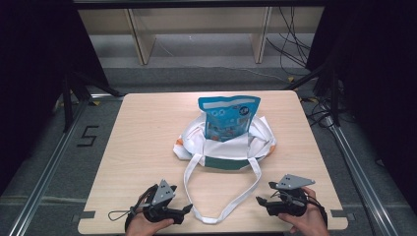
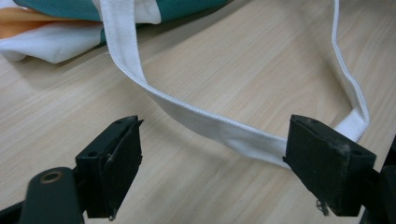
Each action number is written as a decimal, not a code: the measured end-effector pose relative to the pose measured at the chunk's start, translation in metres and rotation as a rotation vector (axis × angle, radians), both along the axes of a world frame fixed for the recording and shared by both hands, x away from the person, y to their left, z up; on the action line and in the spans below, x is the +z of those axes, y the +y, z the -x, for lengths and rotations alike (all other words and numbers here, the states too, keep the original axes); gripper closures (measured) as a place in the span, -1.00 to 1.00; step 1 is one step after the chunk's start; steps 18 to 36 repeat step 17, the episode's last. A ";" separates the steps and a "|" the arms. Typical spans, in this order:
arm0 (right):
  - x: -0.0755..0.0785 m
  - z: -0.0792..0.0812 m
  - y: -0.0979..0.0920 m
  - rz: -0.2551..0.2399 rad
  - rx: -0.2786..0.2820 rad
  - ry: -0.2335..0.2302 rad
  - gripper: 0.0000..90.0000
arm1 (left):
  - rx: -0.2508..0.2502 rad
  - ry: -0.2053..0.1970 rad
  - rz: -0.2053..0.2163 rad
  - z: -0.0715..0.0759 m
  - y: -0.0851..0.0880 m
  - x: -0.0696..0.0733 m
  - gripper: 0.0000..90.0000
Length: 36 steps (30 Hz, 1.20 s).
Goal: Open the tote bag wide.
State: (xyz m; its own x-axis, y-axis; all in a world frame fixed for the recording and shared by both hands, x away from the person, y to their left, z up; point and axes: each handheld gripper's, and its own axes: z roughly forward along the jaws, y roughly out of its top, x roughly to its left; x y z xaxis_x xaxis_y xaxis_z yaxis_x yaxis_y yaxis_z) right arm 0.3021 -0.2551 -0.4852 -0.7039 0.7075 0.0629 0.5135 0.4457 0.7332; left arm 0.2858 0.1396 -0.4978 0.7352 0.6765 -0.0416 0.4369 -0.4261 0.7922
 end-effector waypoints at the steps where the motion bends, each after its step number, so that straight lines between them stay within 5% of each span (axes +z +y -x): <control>1: -0.001 0.003 0.000 -0.001 -0.008 0.009 -0.37 | 0.005 0.002 0.010 0.001 -0.001 0.000 -0.61; 2: -0.002 0.004 0.000 0.003 0.003 0.007 -0.37 | 0.012 0.005 0.023 0.002 -0.002 -0.001 -0.61; 4: -0.003 0.009 0.000 0.003 -0.008 0.023 -0.37 | -0.012 0.007 -0.031 0.002 0.000 0.001 -0.62; 8: -0.005 0.008 -0.004 0.019 0.024 0.008 -0.37 | -0.004 0.008 -0.011 0.002 -0.001 -0.001 -0.62; 10: -0.005 0.009 -0.004 0.020 0.007 0.017 -0.37 | -0.016 -0.014 -0.029 0.000 0.000 0.000 -0.62; 15: -0.005 0.009 -0.004 0.029 -0.005 0.015 -0.37 | 0.008 0.007 0.006 0.001 -0.001 -0.001 -0.62; 36: -0.006 0.008 -0.005 0.026 -0.008 0.003 -0.37 | 0.001 0.007 -0.007 0.000 0.000 0.000 -0.62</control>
